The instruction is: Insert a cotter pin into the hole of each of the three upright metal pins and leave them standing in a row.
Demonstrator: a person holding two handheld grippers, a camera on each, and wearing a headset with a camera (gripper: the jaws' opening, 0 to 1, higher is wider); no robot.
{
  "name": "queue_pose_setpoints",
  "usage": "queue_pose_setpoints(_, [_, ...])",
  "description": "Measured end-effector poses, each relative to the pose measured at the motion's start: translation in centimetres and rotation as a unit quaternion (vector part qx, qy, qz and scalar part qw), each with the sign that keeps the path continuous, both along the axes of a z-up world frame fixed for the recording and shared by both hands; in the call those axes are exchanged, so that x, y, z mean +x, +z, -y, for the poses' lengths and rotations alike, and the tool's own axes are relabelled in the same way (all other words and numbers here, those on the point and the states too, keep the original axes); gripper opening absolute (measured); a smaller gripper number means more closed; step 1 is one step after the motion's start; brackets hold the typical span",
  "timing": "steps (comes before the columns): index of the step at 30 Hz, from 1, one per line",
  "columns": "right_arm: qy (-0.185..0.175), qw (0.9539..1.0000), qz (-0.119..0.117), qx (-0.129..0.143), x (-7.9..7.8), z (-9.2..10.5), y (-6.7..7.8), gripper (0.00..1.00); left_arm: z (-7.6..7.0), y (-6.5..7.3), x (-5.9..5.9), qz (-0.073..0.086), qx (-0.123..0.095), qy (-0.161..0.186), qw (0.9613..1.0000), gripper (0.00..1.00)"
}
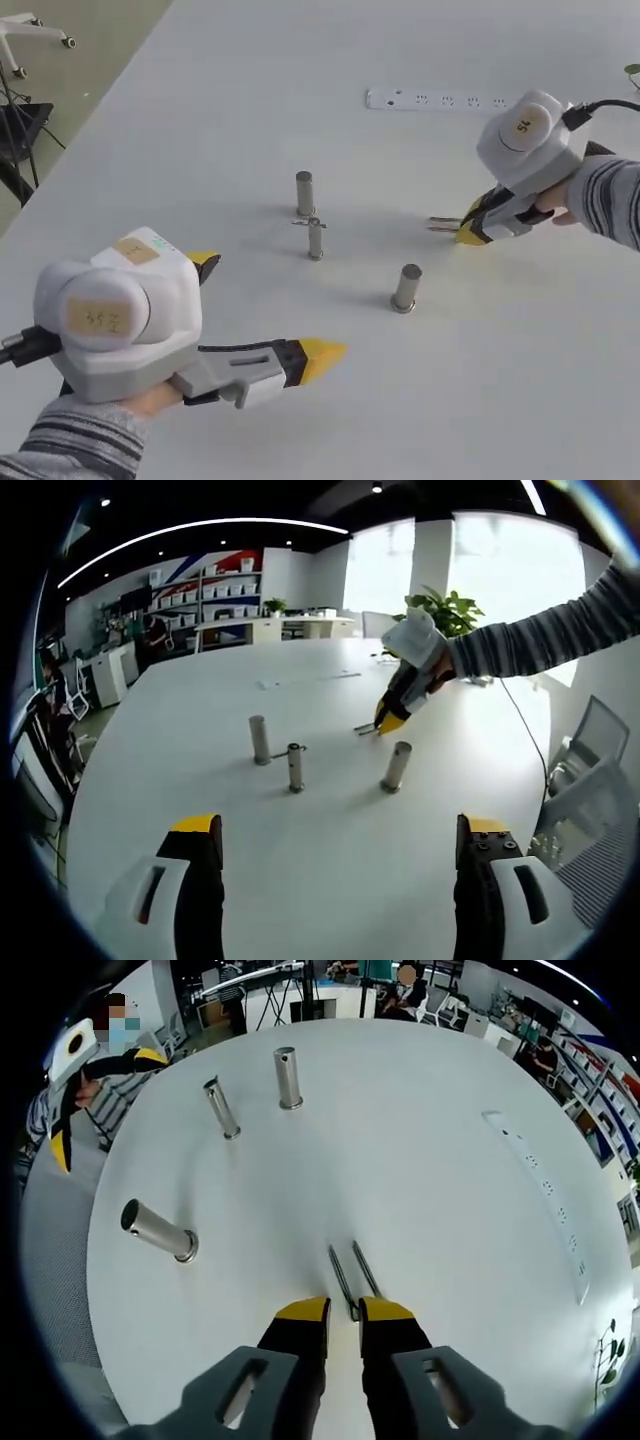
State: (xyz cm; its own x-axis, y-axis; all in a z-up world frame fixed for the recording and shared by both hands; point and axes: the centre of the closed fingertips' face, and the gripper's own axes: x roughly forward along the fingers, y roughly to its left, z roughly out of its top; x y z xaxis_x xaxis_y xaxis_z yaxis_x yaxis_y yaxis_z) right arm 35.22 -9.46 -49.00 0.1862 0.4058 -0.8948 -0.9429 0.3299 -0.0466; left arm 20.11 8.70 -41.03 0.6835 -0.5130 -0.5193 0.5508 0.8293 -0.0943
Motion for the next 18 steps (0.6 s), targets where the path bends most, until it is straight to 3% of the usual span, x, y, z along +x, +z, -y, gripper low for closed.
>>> queue_pose_setpoints(11, [0.007,0.9997,-0.009,-0.019,-0.31,-0.03,-0.08,0.02,-0.26,-0.21,-0.06,-0.005,0.006,-0.001,1.0000,0.95])
queue_pose_setpoints(18, [0.009,0.9996,-0.001,-0.028,0.16,0.16,-0.27,0.00,-0.23,-0.17,-0.06,-0.006,0.005,-0.002,1.0000,0.94])
